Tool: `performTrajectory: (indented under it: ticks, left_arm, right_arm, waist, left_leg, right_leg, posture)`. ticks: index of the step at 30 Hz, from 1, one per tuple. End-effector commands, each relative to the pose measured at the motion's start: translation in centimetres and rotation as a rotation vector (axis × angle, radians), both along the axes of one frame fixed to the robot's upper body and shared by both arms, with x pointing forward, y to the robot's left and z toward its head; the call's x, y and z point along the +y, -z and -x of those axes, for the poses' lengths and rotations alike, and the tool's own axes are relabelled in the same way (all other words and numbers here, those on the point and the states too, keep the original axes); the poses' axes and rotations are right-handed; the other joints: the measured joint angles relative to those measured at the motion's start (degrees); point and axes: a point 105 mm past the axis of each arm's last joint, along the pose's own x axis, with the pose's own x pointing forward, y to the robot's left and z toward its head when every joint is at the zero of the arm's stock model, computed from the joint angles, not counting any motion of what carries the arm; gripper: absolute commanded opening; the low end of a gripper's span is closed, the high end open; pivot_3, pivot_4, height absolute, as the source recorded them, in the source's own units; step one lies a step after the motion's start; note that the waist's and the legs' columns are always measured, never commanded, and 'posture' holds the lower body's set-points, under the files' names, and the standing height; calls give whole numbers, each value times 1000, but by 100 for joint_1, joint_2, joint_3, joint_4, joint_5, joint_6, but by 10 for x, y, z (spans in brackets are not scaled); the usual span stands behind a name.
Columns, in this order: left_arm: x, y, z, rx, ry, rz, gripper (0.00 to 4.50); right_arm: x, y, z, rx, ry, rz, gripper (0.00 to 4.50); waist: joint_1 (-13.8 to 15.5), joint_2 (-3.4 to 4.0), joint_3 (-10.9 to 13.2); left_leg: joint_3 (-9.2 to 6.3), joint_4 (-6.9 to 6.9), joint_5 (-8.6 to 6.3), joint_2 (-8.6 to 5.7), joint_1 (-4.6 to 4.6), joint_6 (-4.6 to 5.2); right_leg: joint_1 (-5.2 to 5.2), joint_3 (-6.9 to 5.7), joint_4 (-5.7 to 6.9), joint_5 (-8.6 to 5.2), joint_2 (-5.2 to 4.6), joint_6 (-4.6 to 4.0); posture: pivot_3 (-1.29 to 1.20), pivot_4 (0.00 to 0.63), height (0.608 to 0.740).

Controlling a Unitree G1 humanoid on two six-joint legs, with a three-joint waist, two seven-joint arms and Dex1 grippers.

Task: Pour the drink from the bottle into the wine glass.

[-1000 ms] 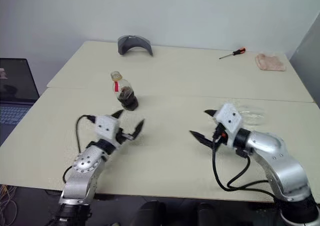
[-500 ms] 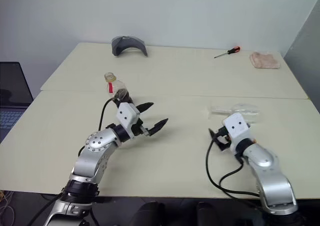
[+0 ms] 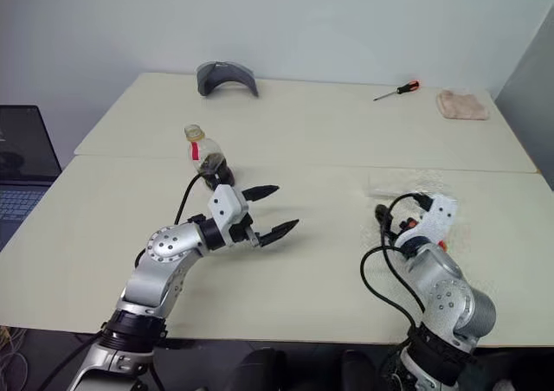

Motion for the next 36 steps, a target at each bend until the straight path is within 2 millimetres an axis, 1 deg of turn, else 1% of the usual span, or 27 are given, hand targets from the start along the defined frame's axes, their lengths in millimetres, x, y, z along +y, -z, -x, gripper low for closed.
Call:
performTrajectory:
  ticks: [1,2,4,6,9,11,12,16,20,22,25,27,30,33,36]
  left_arm:
    - [-2,-16,7,-29,43,25,4459]
    - [-2,-16,7,-28,45,22,4459]
    - [0,-17,7,-31,42,12,4459]
    - [1,-17,6,-28,37,9,4459]
    - [1,-16,6,-25,38,3,4459]
    - [1,-15,6,-22,39,0,4459]
    - [1,-15,6,-22,40,-1,4459]
    - [0,-14,5,-17,51,-8,4459]
    - [0,-14,5,-14,56,-10,4459]
    - [0,-14,5,-13,56,-9,4459]
    - [0,-15,5,-12,60,-10,4459]
    - [0,-14,6,-9,62,-11,4459]
    - [-1,-15,5,-9,66,-11,4459]
    - [-1,-17,5,-9,69,-12,4459]
    - [-1,-17,5,-8,73,-15,4459]
  right_arm:
    - [41,-15,-11,-96,-22,-220,4500]
    - [46,-18,-13,-110,-29,-234,4500]
    - [54,-31,-16,-176,-74,-204,4500]
    - [63,-42,-14,-233,-167,-84,4500]
    - [71,-46,-2,-275,-294,55,4500]
    - [69,-46,6,-289,-324,61,4500]
    - [68,-46,7,-295,-326,46,4500]
    - [60,-46,11,-310,-306,-101,4500]
    - [43,-39,3,-272,-169,-219,4500]
    - [39,-37,3,-259,-144,-265,4500]
    - [47,-36,7,-247,-194,-328,4500]
    - [55,-34,10,-234,-238,-353,4500]
    - [70,-31,9,-223,-273,-378,4500]
    - [75,-28,-2,-225,-230,-384,4500]
    - [72,-22,-15,-231,-146,-386,4500]
  waist:
    - [-39,1,0]
    - [-54,1,0]
    - [-102,3,1]
    - [-133,4,0]
    - [-138,5,1]
    - [-106,4,1]
    - [-97,4,1]
    - [-104,4,1]
    - [-113,4,1]
    - [-116,4,1]
    - [-119,4,1]
    - [-119,4,1]
    - [-122,5,1]
    - [-122,5,1]
    - [-122,5,1]
  left_leg:
    - [0,-1,0,3,0,0]
    - [0,-1,0,5,1,0]
    - [-2,-2,0,8,0,1]
    - [-1,-3,0,8,0,1]
    - [0,-4,0,12,-4,2]
    - [-8,-4,-1,13,-5,2]
    - [-8,-3,-1,12,-8,2]
    - [-2,4,0,6,-4,2]
    - [-5,-1,0,7,-2,2]
    - [-5,-3,0,8,-2,2]
    - [-4,-3,0,8,-3,2]
    - [-4,-3,0,8,-2,2]
    - [-4,-3,0,9,-2,3]
    - [-3,-3,0,9,-3,3]
    - [-2,-2,0,8,-3,3]
  right_leg:
    - [-2,0,2,0,3,0]
    - [-2,0,3,0,7,0]
    - [-3,-1,3,0,10,0]
    - [-4,0,5,0,11,0]
    - [-9,1,4,-1,15,0]
    - [-1,-6,-6,-2,15,1]
    - [-2,-6,-7,-2,14,2]
    - [4,1,-5,0,7,3]
    - [2,-1,-4,-1,9,2]
    - [0,-1,-3,-1,10,2]
    - [0,0,-3,-1,10,2]
    - [0,0,-3,-1,10,2]
    - [0,0,-3,-1,10,2]
    - [-1,0,-3,-1,11,2]
    - [0,0,-4,-1,11,2]
  posture:
    - [0,150,740]
    - [0,150,740]
    - [0,150,740]
    - [0,150,740]
    - [0,150,740]
    - [0,150,740]
    - [0,150,740]
    - [0,150,740]
    - [0,150,740]
    - [0,150,740]
    - [0,150,740]
    - [0,150,740]
    - [0,150,740]
    - [0,150,740]
    - [0,150,740]
